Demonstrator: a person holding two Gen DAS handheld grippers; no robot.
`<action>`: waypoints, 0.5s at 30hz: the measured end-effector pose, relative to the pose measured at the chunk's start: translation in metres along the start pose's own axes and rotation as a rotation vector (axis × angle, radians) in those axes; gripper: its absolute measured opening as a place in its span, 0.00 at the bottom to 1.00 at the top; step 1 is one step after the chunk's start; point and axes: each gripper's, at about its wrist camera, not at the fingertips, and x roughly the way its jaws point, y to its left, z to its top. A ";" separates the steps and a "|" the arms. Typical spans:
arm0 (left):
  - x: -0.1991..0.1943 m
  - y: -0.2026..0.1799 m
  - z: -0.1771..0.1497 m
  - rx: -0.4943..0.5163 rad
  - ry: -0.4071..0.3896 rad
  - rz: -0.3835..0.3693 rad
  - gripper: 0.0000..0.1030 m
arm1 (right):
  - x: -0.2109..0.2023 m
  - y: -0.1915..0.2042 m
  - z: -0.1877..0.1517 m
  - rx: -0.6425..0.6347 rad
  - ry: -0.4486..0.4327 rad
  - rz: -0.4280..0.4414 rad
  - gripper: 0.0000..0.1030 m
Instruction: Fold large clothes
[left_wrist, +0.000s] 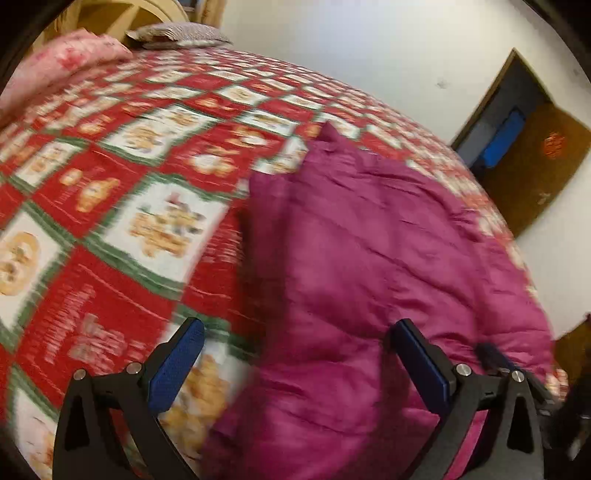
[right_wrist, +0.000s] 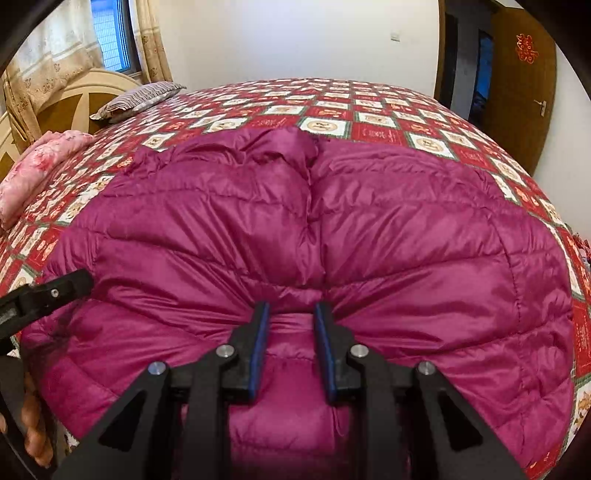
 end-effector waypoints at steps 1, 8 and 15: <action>-0.001 -0.004 -0.003 -0.005 -0.002 -0.042 0.99 | 0.001 0.000 0.001 0.000 -0.001 -0.001 0.28; 0.001 -0.020 -0.011 -0.016 0.001 -0.181 0.84 | 0.002 0.002 0.000 -0.002 -0.002 -0.007 0.28; -0.005 -0.015 -0.001 -0.084 -0.002 -0.282 0.26 | 0.003 0.004 -0.001 -0.001 -0.003 -0.016 0.28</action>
